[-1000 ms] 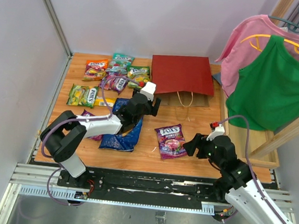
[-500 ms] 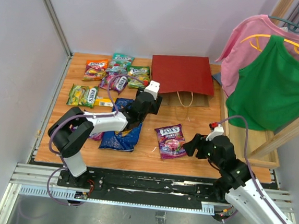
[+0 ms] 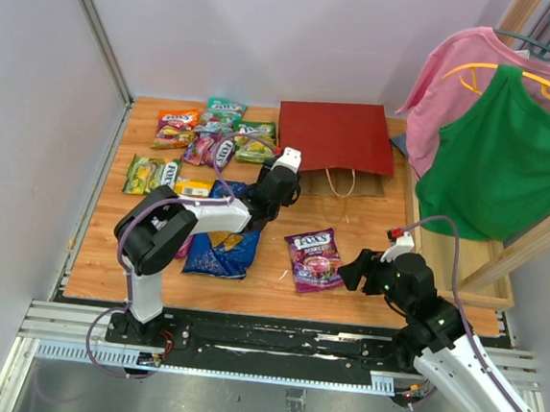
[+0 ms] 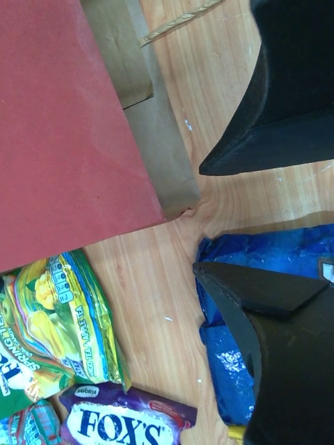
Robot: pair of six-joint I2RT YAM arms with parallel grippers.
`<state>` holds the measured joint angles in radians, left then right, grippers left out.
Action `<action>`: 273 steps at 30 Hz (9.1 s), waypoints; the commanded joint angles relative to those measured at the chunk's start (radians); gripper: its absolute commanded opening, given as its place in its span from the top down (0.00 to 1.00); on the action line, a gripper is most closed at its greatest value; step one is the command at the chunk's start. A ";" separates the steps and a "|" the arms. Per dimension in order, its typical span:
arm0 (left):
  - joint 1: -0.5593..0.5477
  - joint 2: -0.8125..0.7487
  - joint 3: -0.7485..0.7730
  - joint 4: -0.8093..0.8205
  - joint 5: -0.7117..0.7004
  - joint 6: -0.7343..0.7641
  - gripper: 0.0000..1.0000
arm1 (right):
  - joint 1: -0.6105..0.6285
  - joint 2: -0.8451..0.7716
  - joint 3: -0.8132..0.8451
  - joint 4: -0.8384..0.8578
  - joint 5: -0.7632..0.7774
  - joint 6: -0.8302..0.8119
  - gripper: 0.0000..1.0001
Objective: Take the snacks out of the paper bag
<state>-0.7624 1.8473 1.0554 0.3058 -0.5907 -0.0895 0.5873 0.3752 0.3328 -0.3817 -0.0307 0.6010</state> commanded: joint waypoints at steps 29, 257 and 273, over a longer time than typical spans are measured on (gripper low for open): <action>0.090 -0.075 0.020 0.087 0.187 -0.089 0.99 | -0.017 -0.051 0.014 -0.091 0.088 -0.034 0.28; 0.248 -0.292 0.207 -0.100 0.414 -0.414 0.00 | -0.355 0.098 0.119 0.114 -0.193 -0.002 0.16; 0.253 -1.055 -0.436 -0.347 0.418 -0.547 0.00 | 0.379 0.635 0.249 0.102 0.368 -0.017 0.26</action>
<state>-0.5110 0.8539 0.6052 -0.0212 -0.1604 -0.6216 0.9520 0.9470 0.5636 -0.3489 0.2447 0.5957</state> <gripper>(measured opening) 0.994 0.759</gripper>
